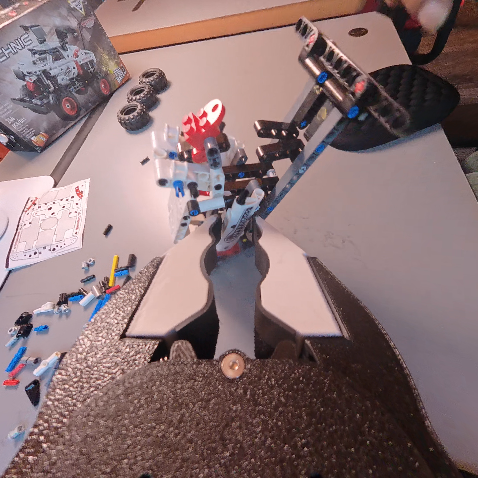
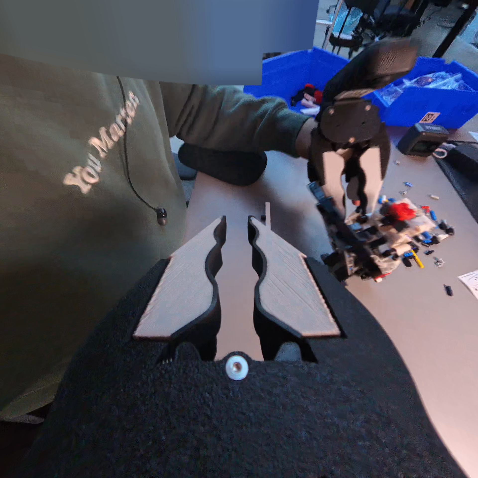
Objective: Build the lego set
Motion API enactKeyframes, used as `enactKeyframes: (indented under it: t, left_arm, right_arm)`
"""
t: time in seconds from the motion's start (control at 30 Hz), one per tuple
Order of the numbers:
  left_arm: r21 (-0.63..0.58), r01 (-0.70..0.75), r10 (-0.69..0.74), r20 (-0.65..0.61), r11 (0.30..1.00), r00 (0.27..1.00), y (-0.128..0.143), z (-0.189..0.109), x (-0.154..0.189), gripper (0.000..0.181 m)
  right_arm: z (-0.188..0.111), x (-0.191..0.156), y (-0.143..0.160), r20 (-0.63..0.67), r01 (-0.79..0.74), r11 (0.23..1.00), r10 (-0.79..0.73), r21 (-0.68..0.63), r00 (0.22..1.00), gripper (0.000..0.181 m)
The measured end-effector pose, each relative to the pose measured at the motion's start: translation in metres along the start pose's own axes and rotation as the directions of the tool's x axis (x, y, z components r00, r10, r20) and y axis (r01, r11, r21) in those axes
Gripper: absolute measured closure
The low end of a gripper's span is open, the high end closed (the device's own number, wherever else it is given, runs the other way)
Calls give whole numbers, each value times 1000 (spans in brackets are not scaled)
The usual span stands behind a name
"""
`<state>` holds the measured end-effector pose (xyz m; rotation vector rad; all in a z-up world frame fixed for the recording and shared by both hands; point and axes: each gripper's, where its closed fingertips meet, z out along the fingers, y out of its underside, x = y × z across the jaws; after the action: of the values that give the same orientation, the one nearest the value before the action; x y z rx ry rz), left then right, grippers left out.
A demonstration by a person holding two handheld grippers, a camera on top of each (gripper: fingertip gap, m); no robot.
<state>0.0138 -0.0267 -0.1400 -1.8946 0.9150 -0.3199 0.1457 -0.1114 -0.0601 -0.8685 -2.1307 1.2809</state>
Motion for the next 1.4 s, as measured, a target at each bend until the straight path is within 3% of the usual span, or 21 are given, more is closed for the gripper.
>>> enactKeyframes:
  t: [0.13, 0.23, 0.37, 0.43, 0.6, 0.73, 0.83, 0.97, 1.07, 1.17, 1.3, 1.4]
  left_arm:
    - [18, -23, 23, 10, 1000, 1000, -5, -4, -11, 160]
    - [30, -26, 26, 0, 999, 1000, 0, -7, -9, 160]
    - [81, -6, 9, -36, 997, 999, 3, -12, 1, 161]
    - [93, -9, 14, -48, 996, 999, 3, -14, 5, 161]
    - [109, -41, 49, -73, 993, 996, 3, -14, 11, 161]
    - [113, -63, 76, -107, 992, 991, 1, -13, 18, 161]
    - [120, -66, 84, -151, 991, 985, -1, -11, 26, 162]
    - [62, -121, 130, -187, 991, 974, -3, -8, 37, 162]
    - [-22, -138, 128, -250, 990, 960, 0, -4, 46, 161]
    - [-92, -152, 123, -264, 984, 957, 4, 4, 47, 160]
    - [-156, -155, 114, -247, 976, 962, 7, 11, 44, 159]
    - [-183, -117, 73, -229, 976, 971, 3, 6, 42, 146]
  right_arm:
    - [82, 9, 63, -159, 4, 968, -45, -253, 986, 167]
    - [131, 30, 73, -227, 56, 950, -130, -307, 965, 167]
    - [168, 52, 97, -189, 29, 886, -131, -463, 973, 161]
    - [175, 45, 99, -122, 2, 889, -65, -457, 990, 174]
    - [153, 16, 96, -68, 30, 910, -63, -414, 996, 174]
    - [91, -22, 47, 57, -100, 988, 107, -115, 993, 174]
    - [21, 1, 13, -1, -203, 975, 204, 91, 979, 174]
    - [-37, 45, 35, -66, -271, 953, 281, 133, 957, 174]
    - [-40, 64, 61, 17, -352, 928, 353, 118, 936, 174]
    - [-23, 69, 81, 160, -412, 907, 396, 85, 904, 174]
    - [1, 75, 94, 265, -423, 905, 395, 54, 879, 174]
    - [9, 82, 94, 317, -427, 902, 388, 63, 866, 174]
